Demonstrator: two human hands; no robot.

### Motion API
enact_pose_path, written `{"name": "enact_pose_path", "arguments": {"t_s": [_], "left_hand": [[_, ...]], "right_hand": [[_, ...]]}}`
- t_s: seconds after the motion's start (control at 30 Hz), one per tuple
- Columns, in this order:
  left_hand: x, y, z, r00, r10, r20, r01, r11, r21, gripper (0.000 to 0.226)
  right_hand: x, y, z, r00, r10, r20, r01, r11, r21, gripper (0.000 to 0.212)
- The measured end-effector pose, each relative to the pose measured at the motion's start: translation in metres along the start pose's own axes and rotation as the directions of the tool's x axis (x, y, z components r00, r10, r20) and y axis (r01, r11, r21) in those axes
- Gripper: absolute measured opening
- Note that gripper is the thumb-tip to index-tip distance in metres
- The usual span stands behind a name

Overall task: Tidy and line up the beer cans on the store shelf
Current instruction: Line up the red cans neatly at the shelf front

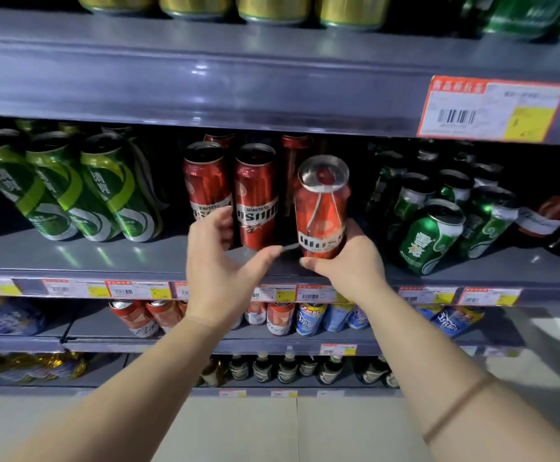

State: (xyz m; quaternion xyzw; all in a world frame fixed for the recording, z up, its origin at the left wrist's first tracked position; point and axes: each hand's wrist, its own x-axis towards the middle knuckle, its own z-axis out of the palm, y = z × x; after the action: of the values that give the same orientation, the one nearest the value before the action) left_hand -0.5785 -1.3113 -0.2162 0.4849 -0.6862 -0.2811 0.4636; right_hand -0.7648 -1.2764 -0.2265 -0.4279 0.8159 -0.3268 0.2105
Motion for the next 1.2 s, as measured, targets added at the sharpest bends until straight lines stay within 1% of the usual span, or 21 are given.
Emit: {"name": "enact_pose_path", "arguments": {"t_s": [0.07, 0.13, 0.2, 0.27, 0.37, 0.4, 0.43, 0.47, 0.5, 0.57, 0.6, 0.73, 0.77, 0.83, 0.87, 0.9, 0.97, 1.03, 1.1, 1.13, 1.2], "left_hand": [[-0.003, 0.016, 0.007, 0.992, 0.008, 0.127, 0.006, 0.994, -0.11, 0.088], [-0.004, 0.031, 0.013, 0.969, 0.036, 0.246, 0.013, 0.981, -0.194, 0.093], [-0.006, 0.04, 0.016, 0.945, 0.111, 0.306, -0.026, 0.963, -0.268, 0.084], [-0.008, 0.044, 0.017, 0.941, 0.143, 0.306, -0.041, 0.947, -0.317, 0.068], [-0.01, 0.043, 0.017, 0.951, 0.123, 0.283, -0.01, 0.929, -0.369, 0.065], [-0.01, 0.043, 0.017, 0.954, 0.118, 0.275, -0.003, 0.922, -0.387, 0.064], [-0.009, 0.043, 0.017, 0.957, 0.116, 0.266, -0.002, 0.919, -0.394, 0.063], [-0.008, 0.043, 0.017, 0.96, 0.109, 0.259, 0.001, 0.92, -0.392, 0.062], [-0.006, 0.042, 0.019, 0.963, 0.097, 0.252, 0.005, 0.926, -0.378, 0.061], [-0.002, 0.038, 0.022, 0.966, 0.065, 0.251, 0.03, 0.934, -0.357, 0.058], [0.0, 0.037, 0.024, 0.966, 0.055, 0.253, 0.035, 0.94, -0.339, 0.056], [0.014, 0.026, 0.034, 0.957, 0.004, 0.29, 0.068, 0.97, -0.235, 0.056], [0.017, 0.024, 0.036, 0.955, -0.009, 0.297, 0.079, 0.972, -0.223, 0.059], [0.02, 0.017, 0.035, 0.955, -0.04, 0.295, 0.102, 0.975, -0.199, 0.076], [0.02, 0.011, 0.033, 0.959, -0.053, 0.278, 0.107, 0.977, -0.184, 0.078], [0.018, 0.006, 0.03, 0.969, -0.063, 0.237, 0.103, 0.982, -0.158, 0.069], [0.013, -0.005, 0.018, 0.995, -0.065, 0.071, 0.069, 0.996, -0.054, 0.042], [0.014, -0.018, 0.005, 0.992, -0.068, -0.107, 0.072, 0.997, 0.034, 0.037], [0.021, -0.032, -0.005, 0.974, -0.121, -0.19, 0.137, 0.988, 0.074, 0.049], [0.027, -0.038, -0.008, 0.97, -0.169, -0.176, 0.188, 0.977, 0.097, 0.058], [0.039, -0.047, -0.012, 0.962, -0.267, -0.06, 0.273, 0.955, 0.119, 0.076]], "right_hand": [[-0.011, 0.003, -0.005, 1.0, -0.027, -0.012, 0.027, 0.999, 0.03, 0.068], [-0.018, 0.004, -0.006, 0.999, -0.044, -0.007, 0.044, 0.997, 0.056, 0.062], [-0.024, 0.002, -0.005, 0.999, -0.018, 0.032, 0.013, 0.989, 0.145, 0.052], [-0.028, 0.003, -0.001, 0.999, -0.044, 0.028, 0.039, 0.984, 0.175, 0.049], [-0.029, -0.004, 0.001, 0.996, -0.083, 0.033, 0.075, 0.977, 0.2, 0.043], [-0.027, -0.003, 0.001, 0.993, -0.094, 0.067, 0.079, 0.977, 0.2, 0.039], [-0.025, -0.003, 0.001, 0.991, -0.087, 0.104, 0.068, 0.982, 0.175, 0.033], [-0.024, -0.008, 0.0, 0.989, -0.096, 0.114, 0.085, 0.992, 0.095, 0.027], [-0.02, -0.01, 0.002, 0.994, -0.07, 0.084, 0.067, 0.997, 0.04, 0.024], [-0.014, -0.011, 0.011, 0.993, -0.065, 0.095, 0.059, 0.996, 0.072, 0.039], [-0.011, -0.012, 0.015, 0.997, -0.061, 0.048, 0.058, 0.997, 0.046, 0.046], [-0.01, -0.021, 0.022, 0.998, -0.056, 0.0, 0.056, 0.997, 0.058, 0.06], [-0.008, -0.021, 0.023, 0.999, -0.039, 0.011, 0.038, 0.997, 0.074, 0.059], [-0.005, -0.023, 0.023, 1.0, -0.006, 0.03, 0.004, 0.998, 0.064, 0.044], [-0.003, -0.025, 0.021, 1.0, 0.002, 0.021, -0.003, 0.998, 0.058, 0.041], [0.001, -0.025, 0.022, 1.0, 0.007, 0.013, -0.008, 0.999, 0.047, 0.044], [0.006, -0.028, 0.024, 1.0, 0.013, 0.006, -0.013, 1.0, 0.024, 0.059], [0.01, -0.028, 0.027, 1.0, 0.004, -0.011, -0.004, 1.0, 0.027, 0.063], [0.01, -0.027, 0.028, 1.0, 0.002, -0.009, -0.002, 0.999, 0.047, 0.061], [0.01, -0.026, 0.028, 1.0, 0.004, -0.007, -0.004, 0.998, 0.059, 0.06], [0.011, -0.025, 0.028, 1.0, -0.003, -0.014, 0.004, 0.995, 0.097, 0.063]]}}
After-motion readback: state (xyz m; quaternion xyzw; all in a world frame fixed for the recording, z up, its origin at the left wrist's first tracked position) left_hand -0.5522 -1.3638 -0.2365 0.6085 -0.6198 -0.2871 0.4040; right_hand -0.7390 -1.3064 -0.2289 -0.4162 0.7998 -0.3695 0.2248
